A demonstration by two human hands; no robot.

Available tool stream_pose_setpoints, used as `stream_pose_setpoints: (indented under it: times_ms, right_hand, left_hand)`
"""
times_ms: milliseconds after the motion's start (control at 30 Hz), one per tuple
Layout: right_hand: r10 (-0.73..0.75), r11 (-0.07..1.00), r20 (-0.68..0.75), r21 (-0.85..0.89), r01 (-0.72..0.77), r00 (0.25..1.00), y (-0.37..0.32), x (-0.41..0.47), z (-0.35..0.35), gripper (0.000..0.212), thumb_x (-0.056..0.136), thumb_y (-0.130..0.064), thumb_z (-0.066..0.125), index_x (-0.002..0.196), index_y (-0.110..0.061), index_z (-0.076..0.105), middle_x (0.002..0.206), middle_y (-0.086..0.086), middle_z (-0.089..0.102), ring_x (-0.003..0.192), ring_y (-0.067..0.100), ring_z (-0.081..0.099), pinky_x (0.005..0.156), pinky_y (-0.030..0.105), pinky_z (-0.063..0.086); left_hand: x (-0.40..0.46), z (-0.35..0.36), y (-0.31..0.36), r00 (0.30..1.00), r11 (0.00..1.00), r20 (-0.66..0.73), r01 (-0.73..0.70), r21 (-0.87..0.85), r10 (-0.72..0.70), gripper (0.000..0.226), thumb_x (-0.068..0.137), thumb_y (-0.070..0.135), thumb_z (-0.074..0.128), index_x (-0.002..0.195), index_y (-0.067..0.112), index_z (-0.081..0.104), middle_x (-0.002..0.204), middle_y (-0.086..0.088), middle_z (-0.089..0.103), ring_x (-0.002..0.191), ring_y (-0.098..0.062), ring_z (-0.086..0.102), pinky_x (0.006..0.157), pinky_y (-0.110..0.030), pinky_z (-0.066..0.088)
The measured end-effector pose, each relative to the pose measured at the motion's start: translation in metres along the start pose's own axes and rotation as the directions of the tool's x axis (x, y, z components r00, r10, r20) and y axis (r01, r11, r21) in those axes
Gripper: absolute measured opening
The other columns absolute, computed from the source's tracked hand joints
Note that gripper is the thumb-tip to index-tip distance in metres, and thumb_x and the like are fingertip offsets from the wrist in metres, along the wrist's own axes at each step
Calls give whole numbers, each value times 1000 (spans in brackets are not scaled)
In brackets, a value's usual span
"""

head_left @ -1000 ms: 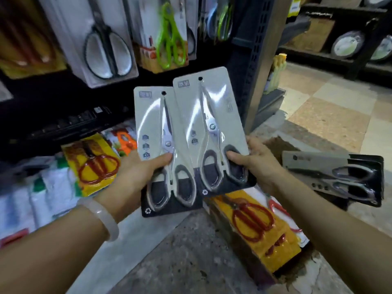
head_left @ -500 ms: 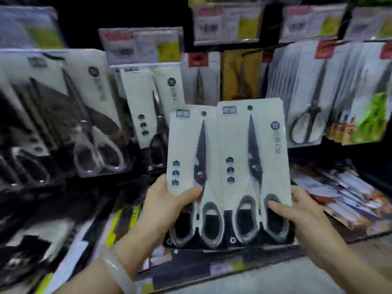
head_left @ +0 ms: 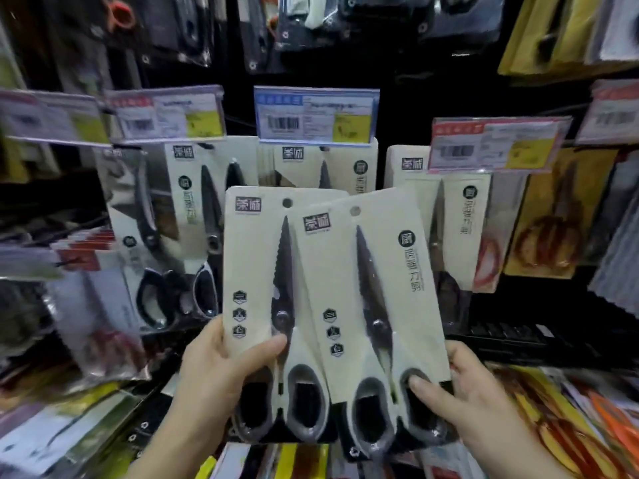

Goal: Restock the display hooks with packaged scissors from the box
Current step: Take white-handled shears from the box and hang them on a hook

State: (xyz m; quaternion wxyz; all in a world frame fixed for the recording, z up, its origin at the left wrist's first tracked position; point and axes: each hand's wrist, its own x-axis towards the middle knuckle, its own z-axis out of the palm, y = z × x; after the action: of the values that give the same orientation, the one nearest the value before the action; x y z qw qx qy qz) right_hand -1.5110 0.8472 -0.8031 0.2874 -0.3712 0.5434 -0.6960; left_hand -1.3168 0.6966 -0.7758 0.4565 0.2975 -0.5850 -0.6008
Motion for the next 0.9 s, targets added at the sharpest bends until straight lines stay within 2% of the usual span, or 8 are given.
stream_pose_setpoints:
  times_ms: [100, 167, 233, 433, 600, 733, 800, 900]
  right_hand:
    - [-3, 1000, 76, 16, 2, 997, -6, 15, 28, 45, 63, -23, 83, 97, -9, 57, 85, -2, 74, 79, 4, 67, 67, 17, 51]
    - [-13, 1000, 94, 16, 11, 996, -10, 25, 44, 38, 69, -18, 78, 99, -11, 56, 88, -2, 74, 82, 8, 68, 70, 21, 51]
    - [-37, 999, 89, 35, 34, 995, -14, 33, 55, 38, 68, -16, 77, 99, -13, 55, 91, -1, 74, 86, 10, 68, 73, 22, 54]
    - [-88, 989, 35, 120, 83, 996, -18, 52, 70, 39, 63, -16, 68, 100, -15, 56, 93, 0, 74, 89, 12, 69, 74, 21, 53]
    - [-85, 994, 16, 76, 83, 996, -16, 53, 66, 34, 66, -14, 67, 99, -18, 57, 90, -2, 75, 85, 10, 70, 72, 22, 53]
    - [-52, 997, -5, 49, 52, 999, -12, 50, 61, 39, 62, -19, 71, 98, -18, 58, 93, 3, 74, 90, 19, 69, 79, 33, 52]
    - [-40, 998, -9, 52, 41, 999, -11, 49, 61, 42, 63, -16, 80, 99, -18, 58, 95, 5, 74, 91, 20, 69, 78, 33, 52]
    - [-38, 997, 8, 68, 37, 999, -9, 48, 63, 43, 63, -12, 80, 100, -18, 58, 96, 6, 74, 90, 20, 70, 77, 30, 53]
  left_hand:
    - [4, -20, 5, 994, 999, -98, -38, -8, 37, 45, 55, 7, 81, 97, 10, 66, 88, -8, 76, 81, -25, 73, 65, -30, 55]
    - [6, -28, 7, 989, 999, -145, -43, -28, 38, 37, 64, 5, 75, 98, 12, 66, 90, -8, 76, 85, -27, 72, 73, -37, 56]
    - [7, -32, 7, 985, 999, -167, -40, -32, 34, 35, 67, 5, 75, 99, 13, 65, 91, -7, 76, 87, -28, 72, 79, -41, 55]
    - [11, -28, 3, 980, 997, -194, -48, -55, 37, 25, 74, -3, 71, 92, 13, 65, 80, 0, 77, 71, -15, 73, 50, -16, 53]
    - [13, -29, -2, 975, 999, -219, -42, -30, 34, 27, 73, 4, 74, 97, 12, 66, 87, -4, 76, 82, -21, 72, 62, -24, 52]
    - [13, -32, -6, 974, 999, -226, -29, -16, 25, 29, 72, 3, 75, 97, 13, 66, 86, -4, 76, 81, -22, 72, 62, -26, 53]
    - [12, -34, -6, 973, 999, -229, -27, -18, 22, 28, 72, 2, 75, 96, 13, 66, 86, -3, 76, 81, -22, 72, 60, -24, 53]
    - [11, -37, -7, 971, 1000, -239, -27, -15, 22, 26, 73, 2, 74, 94, 13, 66, 85, -5, 76, 81, -24, 72, 62, -28, 52]
